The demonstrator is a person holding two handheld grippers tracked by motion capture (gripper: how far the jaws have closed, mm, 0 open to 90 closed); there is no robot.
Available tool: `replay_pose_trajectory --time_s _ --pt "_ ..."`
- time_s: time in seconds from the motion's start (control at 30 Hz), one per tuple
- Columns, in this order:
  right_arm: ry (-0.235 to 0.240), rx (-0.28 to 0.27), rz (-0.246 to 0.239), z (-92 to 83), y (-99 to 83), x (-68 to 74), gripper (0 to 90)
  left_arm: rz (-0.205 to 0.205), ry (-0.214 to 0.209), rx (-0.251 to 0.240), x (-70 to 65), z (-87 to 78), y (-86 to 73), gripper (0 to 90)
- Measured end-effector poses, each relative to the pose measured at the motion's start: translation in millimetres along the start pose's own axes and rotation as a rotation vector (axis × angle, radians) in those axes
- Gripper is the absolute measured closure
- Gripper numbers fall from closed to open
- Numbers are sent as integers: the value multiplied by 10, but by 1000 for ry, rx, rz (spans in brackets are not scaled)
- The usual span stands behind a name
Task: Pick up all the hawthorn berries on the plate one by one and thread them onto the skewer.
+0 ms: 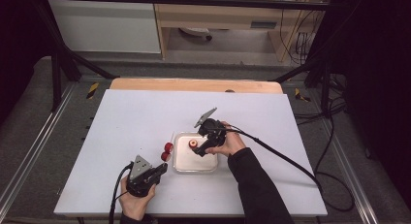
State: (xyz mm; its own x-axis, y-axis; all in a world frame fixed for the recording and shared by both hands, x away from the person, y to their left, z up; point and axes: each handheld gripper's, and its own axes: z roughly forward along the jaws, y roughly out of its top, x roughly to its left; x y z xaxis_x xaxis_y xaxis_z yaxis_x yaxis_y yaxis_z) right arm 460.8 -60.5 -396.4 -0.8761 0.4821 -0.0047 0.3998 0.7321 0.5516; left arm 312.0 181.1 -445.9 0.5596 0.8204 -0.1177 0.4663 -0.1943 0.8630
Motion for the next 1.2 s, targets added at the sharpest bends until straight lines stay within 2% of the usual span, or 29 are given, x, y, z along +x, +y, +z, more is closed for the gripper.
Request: replay_pose_trajectory --time_s 0.1,0.3,0.5,0.67,0.93,1.2 --pt "-5 12 -1 47 37 -30 122 10 4 4 7 -5 1 883" --pt "14 24 -17 130 134 -66 171 4 5 7 28 -9 -11 883" --pt "34 70 -30 236 200 -64 240 10 5 8 31 -11 -11 883" --pt "31 95 -25 295 222 -99 295 12 3 12 28 0 -12 883" --pt "56 134 -48 358 237 -110 379 9 -1 12 28 6 -14 883" --pt "76 150 -60 411 261 -88 453 3 -5 11 30 6 -17 883"
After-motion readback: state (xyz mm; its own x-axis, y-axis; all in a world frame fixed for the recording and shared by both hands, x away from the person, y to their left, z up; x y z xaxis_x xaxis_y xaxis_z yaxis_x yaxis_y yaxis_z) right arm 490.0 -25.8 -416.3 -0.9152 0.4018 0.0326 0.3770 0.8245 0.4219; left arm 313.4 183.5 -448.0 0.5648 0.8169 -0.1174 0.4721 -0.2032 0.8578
